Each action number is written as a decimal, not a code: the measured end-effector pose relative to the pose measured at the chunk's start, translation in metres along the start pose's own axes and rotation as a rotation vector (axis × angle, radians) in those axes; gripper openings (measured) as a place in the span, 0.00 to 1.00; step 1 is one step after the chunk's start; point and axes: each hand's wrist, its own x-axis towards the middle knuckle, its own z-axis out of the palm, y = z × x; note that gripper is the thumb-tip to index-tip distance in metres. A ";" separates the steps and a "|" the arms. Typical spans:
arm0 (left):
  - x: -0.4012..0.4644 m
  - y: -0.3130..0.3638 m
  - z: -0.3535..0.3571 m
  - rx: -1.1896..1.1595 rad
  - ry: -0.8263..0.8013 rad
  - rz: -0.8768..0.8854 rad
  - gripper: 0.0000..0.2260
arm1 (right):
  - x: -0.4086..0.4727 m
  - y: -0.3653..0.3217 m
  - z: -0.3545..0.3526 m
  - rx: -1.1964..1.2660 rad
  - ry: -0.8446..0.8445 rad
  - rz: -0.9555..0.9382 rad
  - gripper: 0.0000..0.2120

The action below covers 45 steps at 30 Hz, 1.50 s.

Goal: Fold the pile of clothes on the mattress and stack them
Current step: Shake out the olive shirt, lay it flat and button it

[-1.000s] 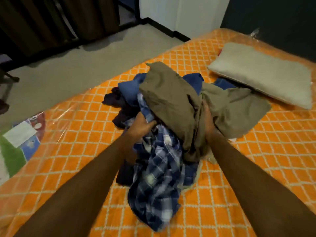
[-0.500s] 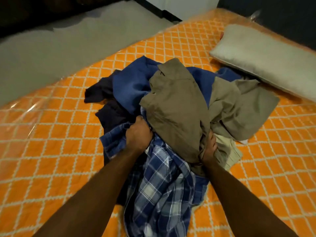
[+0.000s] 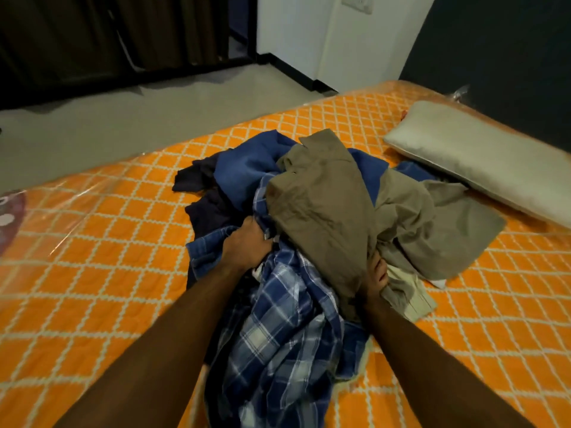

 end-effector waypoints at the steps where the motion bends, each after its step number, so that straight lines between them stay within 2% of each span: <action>1: 0.006 0.001 -0.003 -0.032 -0.013 0.014 0.23 | 0.007 -0.002 0.001 0.012 -0.033 -0.058 0.30; 3: -0.008 0.004 -0.004 -0.201 0.022 0.116 0.28 | 0.008 0.005 -0.004 0.059 0.000 -0.136 0.29; 5: -0.041 0.010 -0.003 -0.332 0.200 0.211 0.38 | -0.005 -0.003 -0.021 0.072 0.206 -0.235 0.24; 7: -0.080 0.019 -0.006 -0.248 0.370 0.236 0.42 | -0.026 -0.018 -0.035 0.114 0.245 -0.375 0.18; 9: -0.126 0.038 -0.009 -0.087 0.435 0.345 0.43 | -0.068 -0.019 -0.066 0.204 0.068 -0.646 0.17; 11: -0.143 0.050 -0.015 0.018 0.336 0.441 0.37 | -0.105 -0.029 -0.080 0.305 -0.325 -0.675 0.19; 13: -0.164 0.068 -0.022 -0.086 0.226 0.430 0.27 | -0.131 -0.046 -0.090 0.392 -0.486 -0.678 0.18; 15: -0.207 0.096 -0.040 -0.223 0.206 0.382 0.21 | -0.163 -0.065 -0.114 0.430 -0.505 -0.737 0.17; 18: -0.261 0.128 -0.077 -0.590 0.141 0.325 0.20 | -0.201 -0.095 -0.149 0.382 -0.512 -0.816 0.19; 21: -0.317 0.147 -0.130 -0.832 0.198 0.189 0.16 | -0.257 -0.130 -0.190 0.395 -0.433 -0.971 0.12; 23: -0.337 0.147 -0.151 -0.879 0.197 0.113 0.29 | -0.290 -0.150 -0.208 0.446 -0.428 -1.057 0.11; 24: -0.356 0.146 -0.162 -0.909 0.201 0.087 0.32 | -0.316 -0.157 -0.220 0.497 -0.470 -1.084 0.10; 27: -0.403 0.154 -0.190 -1.127 0.297 0.144 0.21 | -0.379 -0.173 -0.237 0.689 -0.721 -1.071 0.10; 30: -0.447 0.153 -0.223 -1.261 0.530 0.266 0.11 | -0.432 -0.179 -0.247 0.814 -1.026 -1.040 0.13; 33: -0.484 0.147 -0.269 -1.120 0.680 0.260 0.10 | -0.466 -0.183 -0.255 0.866 -1.342 -0.957 0.16; 36: -0.514 0.142 -0.323 -0.951 0.954 0.317 0.12 | -0.479 -0.183 -0.253 0.715 -1.562 -0.862 0.17; 37: -0.524 0.141 -0.338 -0.848 0.992 0.296 0.13 | -0.477 -0.181 -0.250 0.569 -1.537 -0.844 0.15; 38: -0.536 0.138 -0.347 -0.722 0.985 0.275 0.12 | -0.473 -0.177 -0.245 0.335 -1.444 -0.917 0.14; 40: -0.554 0.129 -0.355 -0.564 0.867 0.287 0.13 | -0.455 -0.168 -0.227 -0.251 -1.094 -1.197 0.17; 41: -0.562 0.124 -0.352 -0.559 0.803 0.292 0.13 | -0.442 -0.163 -0.216 -0.406 -0.896 -1.283 0.21; 42: -0.570 0.120 -0.347 -0.602 0.761 0.299 0.14 | -0.435 -0.157 -0.207 -0.400 -0.806 -1.263 0.26; 43: -0.575 0.117 -0.341 -0.684 0.739 0.315 0.15 | -0.429 -0.152 -0.200 -0.255 -0.793 -1.186 0.35; 45: -0.584 0.117 -0.335 -0.926 0.711 0.332 0.16 | -0.430 -0.145 -0.189 0.098 -0.861 -1.072 0.49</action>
